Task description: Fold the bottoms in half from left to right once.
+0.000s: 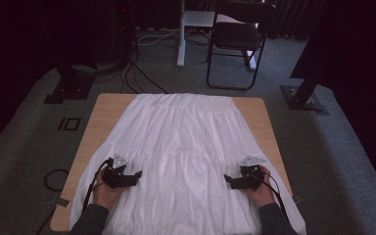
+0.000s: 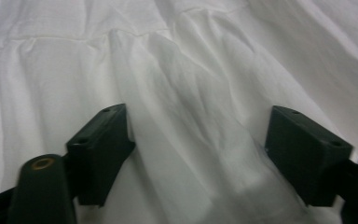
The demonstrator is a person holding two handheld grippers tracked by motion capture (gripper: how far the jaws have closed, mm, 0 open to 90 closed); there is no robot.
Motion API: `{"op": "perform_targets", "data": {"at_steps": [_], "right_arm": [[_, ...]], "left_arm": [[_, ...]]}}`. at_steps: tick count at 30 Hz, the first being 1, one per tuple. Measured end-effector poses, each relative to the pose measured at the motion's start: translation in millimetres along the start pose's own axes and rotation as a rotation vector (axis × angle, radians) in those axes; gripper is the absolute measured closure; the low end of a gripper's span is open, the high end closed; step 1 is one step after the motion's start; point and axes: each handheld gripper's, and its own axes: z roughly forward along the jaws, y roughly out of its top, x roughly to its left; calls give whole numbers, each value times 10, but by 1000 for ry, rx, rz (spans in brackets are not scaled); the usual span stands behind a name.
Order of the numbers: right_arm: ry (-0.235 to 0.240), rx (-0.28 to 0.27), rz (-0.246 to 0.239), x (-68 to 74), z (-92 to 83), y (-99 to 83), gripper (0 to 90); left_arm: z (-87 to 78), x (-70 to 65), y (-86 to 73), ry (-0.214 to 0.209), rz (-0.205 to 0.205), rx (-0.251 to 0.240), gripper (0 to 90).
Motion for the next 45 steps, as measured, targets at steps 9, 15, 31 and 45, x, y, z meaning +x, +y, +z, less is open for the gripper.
{"op": "perform_targets", "data": {"at_steps": [9,15,31,45], "right_arm": [[0,0,0,-1,0,0,109],[-2,-1,1,2,-1,-1,111],[-2,-1,2,3,-2,-2,111],[-2,-1,1,2,-4,-5,112]], "left_arm": [[-222,83,40,26,-16,-64,260],[-431,407,-93,188,-86,-20,144],[-474,806,-422,253,-261,77,84],[-706,717,-593,202,-219,104,144]]}}
